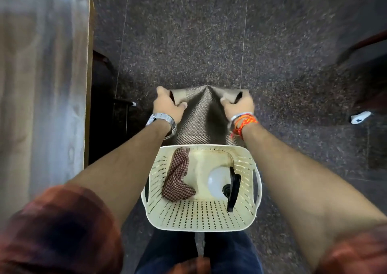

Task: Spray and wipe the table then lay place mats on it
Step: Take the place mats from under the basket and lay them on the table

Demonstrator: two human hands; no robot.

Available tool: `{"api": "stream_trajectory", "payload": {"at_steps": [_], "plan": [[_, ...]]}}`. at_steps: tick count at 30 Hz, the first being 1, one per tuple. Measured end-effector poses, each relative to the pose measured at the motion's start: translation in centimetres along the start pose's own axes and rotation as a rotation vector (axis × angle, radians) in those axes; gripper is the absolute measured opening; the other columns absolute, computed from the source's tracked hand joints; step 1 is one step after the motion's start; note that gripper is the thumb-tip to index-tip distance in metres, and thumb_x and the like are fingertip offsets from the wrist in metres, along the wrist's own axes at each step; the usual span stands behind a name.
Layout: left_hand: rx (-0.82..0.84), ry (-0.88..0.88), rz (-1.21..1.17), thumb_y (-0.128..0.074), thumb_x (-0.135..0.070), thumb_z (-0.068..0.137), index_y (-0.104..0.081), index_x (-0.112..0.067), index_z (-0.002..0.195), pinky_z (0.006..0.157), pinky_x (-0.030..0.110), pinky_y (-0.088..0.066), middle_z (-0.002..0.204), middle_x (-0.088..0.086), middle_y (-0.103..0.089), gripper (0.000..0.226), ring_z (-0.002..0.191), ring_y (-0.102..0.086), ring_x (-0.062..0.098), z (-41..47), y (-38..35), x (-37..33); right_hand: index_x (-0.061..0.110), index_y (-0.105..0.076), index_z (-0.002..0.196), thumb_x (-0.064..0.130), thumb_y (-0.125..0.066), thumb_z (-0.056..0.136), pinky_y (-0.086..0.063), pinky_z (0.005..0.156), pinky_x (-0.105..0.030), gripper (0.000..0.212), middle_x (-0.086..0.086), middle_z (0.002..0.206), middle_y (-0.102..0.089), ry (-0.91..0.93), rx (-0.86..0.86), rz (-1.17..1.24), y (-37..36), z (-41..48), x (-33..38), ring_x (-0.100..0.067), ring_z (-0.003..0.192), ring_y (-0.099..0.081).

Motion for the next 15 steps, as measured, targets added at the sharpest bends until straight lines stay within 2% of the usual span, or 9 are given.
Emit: {"api": "stream_trajectory", "payload": {"at_steps": [2,4,6,8,10,13,15], "plan": [[-0.016,-0.018,-0.030,-0.079,-0.032,0.075,-0.043,-0.015,0.106,0.076,0.023,-0.042,0.099,0.009,-0.068,0.051,0.091,-0.065,0.024,-1.6,0.2,-1.2,0.006,-0.062,0.106,0.032,-0.067,0.086,-0.046,0.099,-0.043,0.033,-0.017,0.106,-0.070,0.046,0.012,-0.076,-0.6,-2.4,2.1,-0.035,0.106,-0.063],[-0.045,-0.033,-0.065,-0.081,-0.034,0.069,-0.045,-0.022,0.092,0.075,0.023,-0.046,0.091,0.007,-0.069,0.044,0.085,-0.066,0.023,-3.1,0.8,-2.5,0.008,-0.065,0.101,0.035,-0.062,0.088,-0.041,0.103,-0.051,0.030,-0.017,0.103,-0.071,0.082,-0.039,-0.191,-0.6,-4.9,4.0,-0.037,0.104,-0.064],[-0.082,-0.067,-0.077,-0.081,-0.035,0.067,-0.043,-0.024,0.080,0.070,0.024,-0.047,0.084,0.005,-0.068,0.041,0.076,-0.063,0.022,-5.0,2.2,-3.7,0.013,-0.066,0.105,0.038,-0.058,0.089,-0.040,0.102,-0.049,0.031,-0.014,0.098,-0.073,0.195,-0.129,-0.291,-0.1,-7.7,6.6,-0.034,0.101,-0.065],[-0.144,-0.077,-0.115,-0.077,-0.038,0.071,-0.041,-0.020,0.070,0.061,0.024,-0.041,0.074,0.003,-0.064,0.040,0.064,-0.056,0.021,-7.1,4.5,-4.6,0.014,-0.066,0.111,0.037,-0.056,0.091,-0.047,0.094,-0.045,0.032,-0.014,0.095,-0.074,0.331,-0.132,-0.200,0.2,-10.4,9.6,-0.035,0.097,-0.066],[-0.227,-0.079,-0.175,-0.074,-0.039,0.074,-0.046,-0.015,0.070,0.058,0.026,-0.038,0.065,0.001,-0.061,0.037,0.061,-0.053,0.022,-8.8,7.6,-5.1,0.014,-0.066,0.117,0.035,-0.058,0.092,-0.050,0.082,-0.039,0.034,-0.015,0.096,-0.074,0.438,-0.098,-0.058,0.6,-12.6,12.4,-0.037,0.094,-0.067],[-0.330,-0.113,-0.249,-0.071,-0.038,0.079,-0.055,-0.014,0.072,0.061,0.029,-0.038,0.058,-0.004,-0.055,0.030,0.064,-0.054,0.020,-11.5,13.3,-4.8,0.019,-0.070,0.114,0.034,-0.063,0.090,-0.045,0.079,-0.031,0.030,-0.009,0.092,-0.075,0.588,-0.028,0.120,1.4,-17.2,17.2,-0.031,0.092,-0.068],[-0.384,-0.188,-0.245,-0.066,-0.037,0.081,-0.048,-0.012,0.062,0.061,0.036,-0.043,0.057,-0.003,-0.049,0.036,0.061,-0.048,0.021,-13.1,16.0,-4.9,0.019,-0.072,0.112,0.032,-0.067,0.088,-0.046,0.079,-0.028,0.027,-0.006,0.088,-0.076,0.658,0.009,0.224,1.6,-20.0,19.6,-0.027,0.087,-0.069]]}}
Point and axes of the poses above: each hand's wrist, its own z-axis towards the middle knuckle, its own y-axis out of the back of the hand, x = y × z, the point moved 9 cm from there along z, towards the middle knuckle
